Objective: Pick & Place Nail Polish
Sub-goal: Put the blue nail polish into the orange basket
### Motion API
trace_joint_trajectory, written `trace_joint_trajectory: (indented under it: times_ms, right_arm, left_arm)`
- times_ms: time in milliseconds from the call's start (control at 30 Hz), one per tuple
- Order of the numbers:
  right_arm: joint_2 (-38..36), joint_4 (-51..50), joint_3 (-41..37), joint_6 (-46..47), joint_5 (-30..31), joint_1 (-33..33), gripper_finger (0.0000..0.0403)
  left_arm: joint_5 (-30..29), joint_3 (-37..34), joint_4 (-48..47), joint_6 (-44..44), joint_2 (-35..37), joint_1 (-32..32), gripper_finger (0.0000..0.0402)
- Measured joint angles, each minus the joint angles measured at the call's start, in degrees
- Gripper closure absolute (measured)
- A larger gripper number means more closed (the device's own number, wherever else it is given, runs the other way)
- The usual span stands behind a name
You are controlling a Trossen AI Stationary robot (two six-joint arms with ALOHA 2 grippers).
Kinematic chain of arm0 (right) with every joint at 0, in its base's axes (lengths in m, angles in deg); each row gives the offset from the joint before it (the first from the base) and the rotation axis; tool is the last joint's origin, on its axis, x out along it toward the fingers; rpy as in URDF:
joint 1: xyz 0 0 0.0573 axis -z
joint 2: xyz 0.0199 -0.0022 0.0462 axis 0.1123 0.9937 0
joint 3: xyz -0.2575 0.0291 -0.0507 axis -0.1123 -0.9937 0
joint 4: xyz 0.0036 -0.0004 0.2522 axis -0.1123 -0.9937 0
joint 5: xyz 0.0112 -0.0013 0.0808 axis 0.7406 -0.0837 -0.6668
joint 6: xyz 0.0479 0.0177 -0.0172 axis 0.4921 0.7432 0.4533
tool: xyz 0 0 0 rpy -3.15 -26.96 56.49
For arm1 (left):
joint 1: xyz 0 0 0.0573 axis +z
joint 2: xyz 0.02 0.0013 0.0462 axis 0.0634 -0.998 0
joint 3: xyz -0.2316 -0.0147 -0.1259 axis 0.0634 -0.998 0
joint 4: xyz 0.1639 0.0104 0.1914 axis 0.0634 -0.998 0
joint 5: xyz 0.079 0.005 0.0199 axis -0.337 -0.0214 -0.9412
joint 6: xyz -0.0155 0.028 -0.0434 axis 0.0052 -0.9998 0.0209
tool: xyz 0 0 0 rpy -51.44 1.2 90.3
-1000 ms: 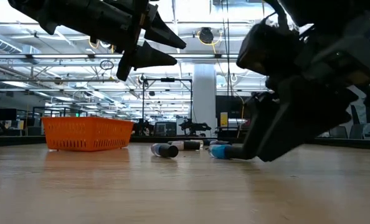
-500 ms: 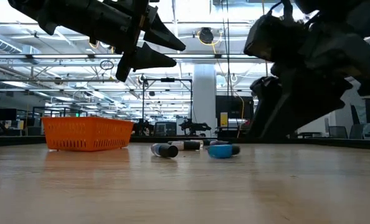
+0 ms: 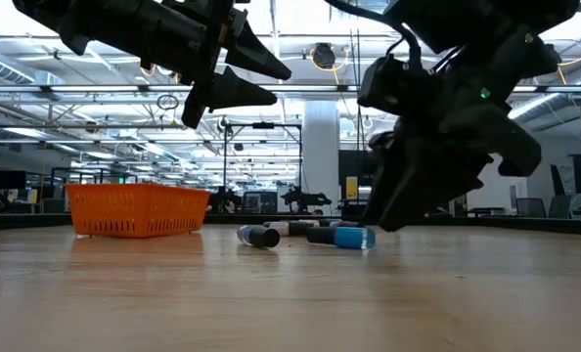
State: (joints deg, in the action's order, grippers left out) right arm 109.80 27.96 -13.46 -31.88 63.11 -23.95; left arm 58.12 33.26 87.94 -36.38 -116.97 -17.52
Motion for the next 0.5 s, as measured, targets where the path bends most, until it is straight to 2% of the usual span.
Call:
trace_joint_trajectory:
  times_ms: [267,500]
  right_arm:
    - [3.3,4.2,0.0,2.2,-4.7,-0.4,0.0222]
    - [3.4,5.0,0.0,3.7,-4.9,-2.2,0.0222]
  left_arm:
    - [0.0,0.0,-0.9,-0.4,0.0,0.0,0.0227]
    - [0.0,0.0,-1.1,-0.3,0.0,0.0,0.0227]
